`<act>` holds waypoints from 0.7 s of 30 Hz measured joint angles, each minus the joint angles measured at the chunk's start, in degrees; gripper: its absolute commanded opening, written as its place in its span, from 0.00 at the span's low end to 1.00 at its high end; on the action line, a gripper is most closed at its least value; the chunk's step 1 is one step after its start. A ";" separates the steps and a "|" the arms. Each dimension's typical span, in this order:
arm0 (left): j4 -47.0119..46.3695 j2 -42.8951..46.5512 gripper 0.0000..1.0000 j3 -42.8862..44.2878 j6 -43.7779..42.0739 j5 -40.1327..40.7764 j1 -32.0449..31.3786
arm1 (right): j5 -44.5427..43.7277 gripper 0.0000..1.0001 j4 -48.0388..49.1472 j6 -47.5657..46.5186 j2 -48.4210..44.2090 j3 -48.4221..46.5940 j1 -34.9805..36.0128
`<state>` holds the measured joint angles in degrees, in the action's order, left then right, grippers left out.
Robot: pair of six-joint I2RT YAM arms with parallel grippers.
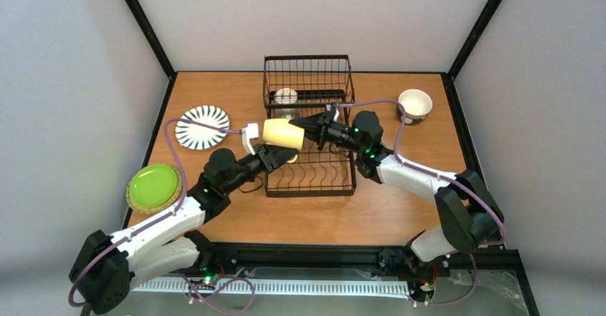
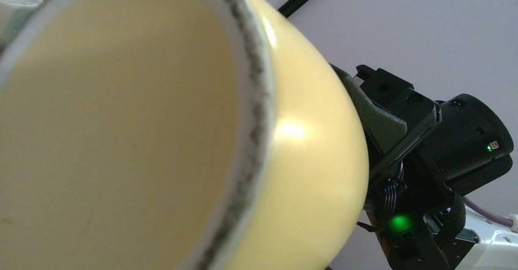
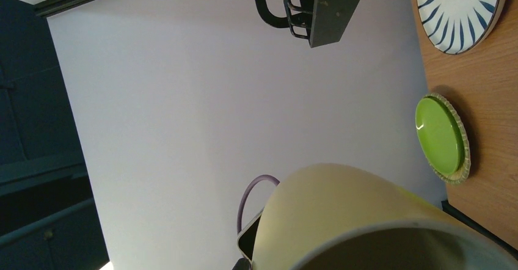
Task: Load the mixed dishes into the dish rack
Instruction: Pass from the right arm to the left
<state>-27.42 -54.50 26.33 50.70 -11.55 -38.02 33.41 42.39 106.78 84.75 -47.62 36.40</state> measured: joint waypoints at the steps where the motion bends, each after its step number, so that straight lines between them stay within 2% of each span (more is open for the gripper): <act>1: 0.00 0.02 0.89 0.00 0.13 0.24 0.00 | -0.09 0.02 0.24 0.00 0.00 0.09 0.00; 6: -0.02 0.46 0.80 -0.07 0.68 0.90 -0.31 | -0.26 0.02 0.98 0.02 -0.02 0.44 0.02; 11: -0.39 0.76 0.67 -0.20 1.62 0.83 -0.33 | -0.35 0.02 1.62 0.02 -0.02 0.61 0.02; 17: -2.16 0.85 0.30 -0.35 3.87 0.37 -0.33 | -0.70 0.02 3.23 -0.28 -0.02 0.76 0.00; 20: -3.13 1.09 0.04 -0.35 6.21 0.20 -0.33 | -0.79 0.02 5.11 -1.31 -0.07 0.81 0.00; 21: -3.32 1.11 0.01 -0.35 7.02 -0.02 -0.31 | -0.68 0.02 5.90 -1.64 -0.07 0.81 0.00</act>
<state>-30.74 -53.39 25.98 57.71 -11.57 -38.33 32.73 48.29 105.14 84.68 -46.81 36.40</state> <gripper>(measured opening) 0.202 0.127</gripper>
